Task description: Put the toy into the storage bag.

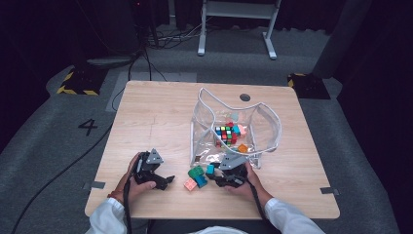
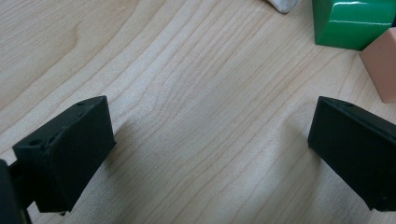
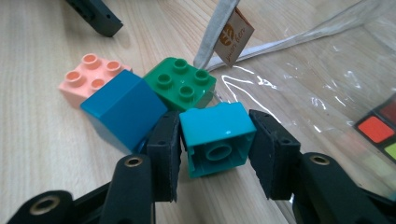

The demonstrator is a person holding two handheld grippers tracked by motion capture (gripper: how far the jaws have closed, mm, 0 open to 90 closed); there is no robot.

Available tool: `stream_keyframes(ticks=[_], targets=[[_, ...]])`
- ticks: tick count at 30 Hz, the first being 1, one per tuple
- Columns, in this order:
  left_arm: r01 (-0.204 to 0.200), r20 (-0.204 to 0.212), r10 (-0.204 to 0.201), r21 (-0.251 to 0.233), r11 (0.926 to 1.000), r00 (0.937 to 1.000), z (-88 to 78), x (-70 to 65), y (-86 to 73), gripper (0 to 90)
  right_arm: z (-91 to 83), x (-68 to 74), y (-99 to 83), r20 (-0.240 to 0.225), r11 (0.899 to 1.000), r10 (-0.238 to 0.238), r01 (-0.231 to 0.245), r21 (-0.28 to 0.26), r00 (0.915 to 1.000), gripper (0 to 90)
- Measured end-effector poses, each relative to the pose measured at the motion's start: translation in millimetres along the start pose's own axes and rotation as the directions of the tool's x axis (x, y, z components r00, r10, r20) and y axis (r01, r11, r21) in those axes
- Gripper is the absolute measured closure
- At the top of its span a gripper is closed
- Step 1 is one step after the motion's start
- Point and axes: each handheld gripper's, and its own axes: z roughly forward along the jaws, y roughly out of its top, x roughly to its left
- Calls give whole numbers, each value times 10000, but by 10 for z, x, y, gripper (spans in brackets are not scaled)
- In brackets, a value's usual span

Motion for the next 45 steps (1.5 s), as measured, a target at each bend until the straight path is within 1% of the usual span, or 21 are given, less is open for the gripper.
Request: stream_keyframes(ticks=[1,2,3,6,8,9,11,12,13,15,19,21,22,24,26,27,29,32,34,42,45], targets=[[28,9,-28,-10,10000,10000,1,-2,-1,5,-31,-1,-8,20,10000,9,-9,11,10000,563],[24,0,-24,-11,10000,10000,0,-3,-1,5,-68,4,-16,53,9998,200,-200,-24,9998,566],[-18,32,18,-15,10000,10000,1,-3,-1,5,-101,-9,-28,29,9999,81,-81,-109,10000,570],[6,42,-6,-17,10000,10000,1,-5,-2,5,-216,-37,-68,-4,9996,67,-67,-267,10000,590],[-6,35,6,-15,10000,10000,1,-4,-1,5,-287,-61,-99,-24,9992,-68,67,-395,10000,591],[-4,39,4,-14,10000,10000,1,-4,-1,5,-324,-60,-114,-7,9995,37,-37,-323,10000,591],[53,68,-53,-18,10000,10000,3,-7,-2,5,-395,-81,-140,-19,9996,40,-41,-285,10000,592],[-11,27,11,-9,10000,10000,0,-3,-1,5,-436,-75,-150,20,9994,270,-270,-225,9996,591],[50,68,-50,-23,10000,10000,3,-7,-2,5,-469,-82,-159,45,9992,310,-309,-246,9995,592],[-17,30,17,-14,10000,10000,0,-3,-1,5,-539,-88,-180,84,9989,392,-390,-273,9992,591],[38,44,-38,-21,10000,10000,2,-6,-2,5,-682,-105,-238,127,9989,405,-401,-241,9991,592],[42,52,-42,-14,10000,10000,2,-5,-2,5,-727,-123,-269,185,9993,108,-101,-352,9998,592],[42,53,-42,-15,10000,10000,2,-5,-2,5,-764,-120,-287,177,9991,227,-220,-366,9996,592],[45,54,-45,-18,10000,10000,3,-6,-2,5,-833,-132,-329,240,9992,118,-109,-372,9996,592],[45,53,-45,-17,10000,10000,3,-6,-2,5,-907,-136,-382,307,9993,227,-218,-302,9993,592],[47,54,-47,-18,10000,10000,3,-6,-2,5,-934,-150,-408,353,9993,101,-88,-359,9993,592],[47,54,-47,-16,10000,10000,2,-6,-2,5,-993,-163,-457,431,9994,274,-264,-244,9987,592],[45,50,-45,-17,10000,10000,2,-6,-2,5,-1103,-214,-548,691,9990,366,-347,-285,9969,592],[49,54,-49,-17,10000,10000,3,-6,-2,5,-1165,-241,-599,856,9978,598,-571,-331,9945,592],[47,48,-47,-16,10000,10000,2,-5,-2,5,-1402,-380,-748,1477,9957,918,-888,-268,9848,592],[48,56,-48,-17,10000,10000,3,-5,-2,5,-1494,-436,-790,1692,9936,1106,-1048,-424,9794,592]])
